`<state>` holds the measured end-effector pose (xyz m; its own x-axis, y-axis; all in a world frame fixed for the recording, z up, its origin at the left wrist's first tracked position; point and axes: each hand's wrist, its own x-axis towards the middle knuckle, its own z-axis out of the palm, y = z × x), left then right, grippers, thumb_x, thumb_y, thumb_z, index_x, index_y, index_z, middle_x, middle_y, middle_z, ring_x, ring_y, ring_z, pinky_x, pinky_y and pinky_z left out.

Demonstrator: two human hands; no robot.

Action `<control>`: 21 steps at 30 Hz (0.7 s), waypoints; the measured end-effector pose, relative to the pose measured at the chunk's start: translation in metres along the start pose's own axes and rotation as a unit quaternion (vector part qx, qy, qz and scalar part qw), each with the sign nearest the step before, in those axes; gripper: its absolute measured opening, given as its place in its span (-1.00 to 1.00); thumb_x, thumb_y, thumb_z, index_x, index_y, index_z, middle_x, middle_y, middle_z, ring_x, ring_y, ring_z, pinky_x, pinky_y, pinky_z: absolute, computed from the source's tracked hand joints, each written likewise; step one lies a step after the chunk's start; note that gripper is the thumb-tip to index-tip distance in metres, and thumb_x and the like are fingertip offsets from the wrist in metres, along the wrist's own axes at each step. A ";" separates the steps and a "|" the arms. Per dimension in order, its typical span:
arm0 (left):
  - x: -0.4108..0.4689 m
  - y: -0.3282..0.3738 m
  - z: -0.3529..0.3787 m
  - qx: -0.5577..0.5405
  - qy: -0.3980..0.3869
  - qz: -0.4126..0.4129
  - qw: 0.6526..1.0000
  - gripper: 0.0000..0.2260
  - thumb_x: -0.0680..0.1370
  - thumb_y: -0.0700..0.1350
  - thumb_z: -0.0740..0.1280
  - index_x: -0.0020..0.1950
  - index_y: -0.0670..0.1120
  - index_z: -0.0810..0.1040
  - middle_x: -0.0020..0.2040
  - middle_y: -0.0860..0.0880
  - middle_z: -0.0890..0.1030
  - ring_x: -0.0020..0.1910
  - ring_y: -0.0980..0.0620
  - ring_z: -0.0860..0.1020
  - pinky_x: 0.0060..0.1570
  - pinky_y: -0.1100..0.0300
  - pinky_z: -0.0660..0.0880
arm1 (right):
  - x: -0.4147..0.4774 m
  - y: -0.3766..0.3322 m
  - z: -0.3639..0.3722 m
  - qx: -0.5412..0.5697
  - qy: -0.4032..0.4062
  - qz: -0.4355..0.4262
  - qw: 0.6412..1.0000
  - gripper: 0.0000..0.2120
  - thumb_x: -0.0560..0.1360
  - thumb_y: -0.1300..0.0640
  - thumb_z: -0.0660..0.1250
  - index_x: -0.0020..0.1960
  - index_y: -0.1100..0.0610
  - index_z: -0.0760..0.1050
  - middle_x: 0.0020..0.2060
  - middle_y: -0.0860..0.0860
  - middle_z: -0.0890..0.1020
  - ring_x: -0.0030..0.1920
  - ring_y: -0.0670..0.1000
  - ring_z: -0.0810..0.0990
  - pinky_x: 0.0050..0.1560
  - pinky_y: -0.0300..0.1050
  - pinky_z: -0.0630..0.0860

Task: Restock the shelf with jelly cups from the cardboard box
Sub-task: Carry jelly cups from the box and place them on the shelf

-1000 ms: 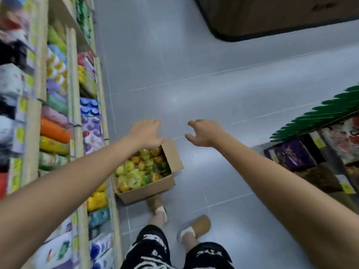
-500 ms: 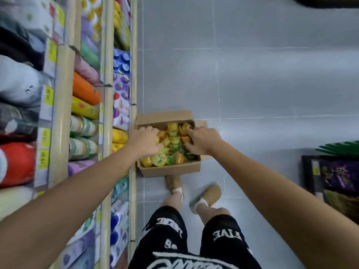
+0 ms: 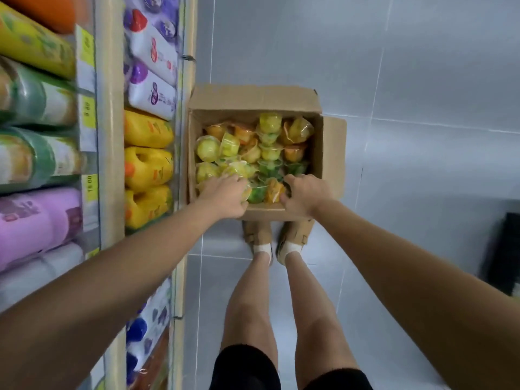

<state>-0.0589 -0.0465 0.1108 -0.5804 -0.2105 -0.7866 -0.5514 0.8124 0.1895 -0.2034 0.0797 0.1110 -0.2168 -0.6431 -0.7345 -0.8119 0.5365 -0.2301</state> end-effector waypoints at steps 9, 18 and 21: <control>0.121 -0.023 0.095 -0.113 -0.026 -0.042 0.992 -0.57 0.56 -0.01 0.21 0.43 -0.01 0.36 0.42 -0.06 0.38 0.36 -0.11 0.35 0.23 0.07 0.36 | 0.105 0.037 0.117 0.056 -0.042 0.048 0.996 -0.54 0.57 -0.11 0.13 0.39 0.07 0.32 0.18 0.11 0.55 0.20 0.17 0.49 -0.05 -0.04 0.36; 0.145 -0.044 0.132 -0.030 -0.021 0.016 0.999 -0.56 0.52 -0.04 0.20 0.39 -0.11 0.34 0.32 -0.13 0.33 0.32 -0.13 0.27 0.28 0.02 0.27 | 0.157 0.040 0.178 0.132 -0.090 0.097 0.982 -0.47 0.59 -0.10 0.15 0.47 0.12 0.16 0.23 0.18 0.45 0.16 0.18 0.53 0.10 0.07 0.51; 0.147 -0.044 0.131 -0.052 -0.047 0.026 0.997 -0.63 0.54 -0.07 0.21 0.31 -0.17 0.34 0.26 -0.16 0.30 0.26 -0.14 0.28 0.18 0.02 0.30 | 0.167 0.042 0.185 0.199 -0.105 0.113 0.968 -0.49 0.58 -0.01 0.20 0.46 0.13 0.17 0.25 0.24 0.42 0.23 0.24 0.47 0.22 0.12 0.44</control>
<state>-0.0416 -0.0417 -0.0905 -0.5535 -0.1128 -0.8251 -0.5834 0.7596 0.2875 -0.1734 0.0956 -0.1395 -0.2162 -0.3813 -0.8988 -0.4746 0.8455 -0.2445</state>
